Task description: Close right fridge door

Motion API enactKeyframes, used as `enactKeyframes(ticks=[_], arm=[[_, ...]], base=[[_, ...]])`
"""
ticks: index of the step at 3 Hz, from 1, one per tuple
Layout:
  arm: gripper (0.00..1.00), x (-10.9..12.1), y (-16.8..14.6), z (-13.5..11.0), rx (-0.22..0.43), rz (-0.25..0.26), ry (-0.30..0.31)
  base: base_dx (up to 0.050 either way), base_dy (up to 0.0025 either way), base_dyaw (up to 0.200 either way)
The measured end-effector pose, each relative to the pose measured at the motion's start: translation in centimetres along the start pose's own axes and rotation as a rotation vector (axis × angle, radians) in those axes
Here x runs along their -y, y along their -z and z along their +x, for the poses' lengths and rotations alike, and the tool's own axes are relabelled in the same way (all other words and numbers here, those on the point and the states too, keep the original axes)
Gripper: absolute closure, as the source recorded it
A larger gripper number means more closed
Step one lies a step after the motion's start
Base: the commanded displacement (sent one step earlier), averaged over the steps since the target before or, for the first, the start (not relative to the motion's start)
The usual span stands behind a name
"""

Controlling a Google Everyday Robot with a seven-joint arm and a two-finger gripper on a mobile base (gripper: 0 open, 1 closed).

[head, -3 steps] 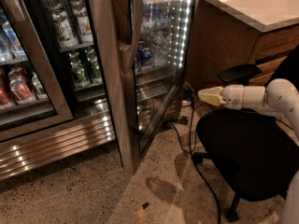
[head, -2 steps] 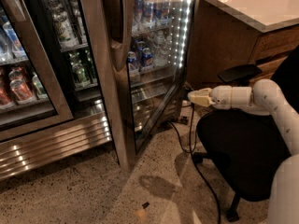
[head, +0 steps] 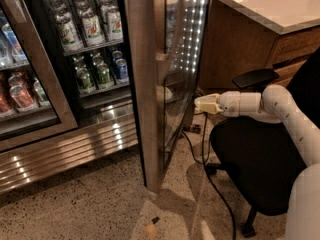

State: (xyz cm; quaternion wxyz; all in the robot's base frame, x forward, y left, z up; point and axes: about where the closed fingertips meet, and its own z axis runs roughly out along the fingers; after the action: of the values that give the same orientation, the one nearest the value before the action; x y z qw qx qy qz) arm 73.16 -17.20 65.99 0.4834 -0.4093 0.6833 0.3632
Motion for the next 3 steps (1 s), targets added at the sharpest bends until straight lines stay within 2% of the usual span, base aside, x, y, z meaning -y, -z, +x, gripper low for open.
enactKeyframes(ticks=[1,2,3], arm=[[1.00,-0.32,-2.18,-1.40,0.044,-0.059,0.034],[1.00,-0.01,-1.47,-1.24,0.044,-0.059,0.034],[1.00,0.03,-1.40,-1.23,0.045,-0.059,0.034]], base=[[0.000,0.00000,0.000],[0.000,0.00000,0.000],[0.000,-0.00016,0.160]])
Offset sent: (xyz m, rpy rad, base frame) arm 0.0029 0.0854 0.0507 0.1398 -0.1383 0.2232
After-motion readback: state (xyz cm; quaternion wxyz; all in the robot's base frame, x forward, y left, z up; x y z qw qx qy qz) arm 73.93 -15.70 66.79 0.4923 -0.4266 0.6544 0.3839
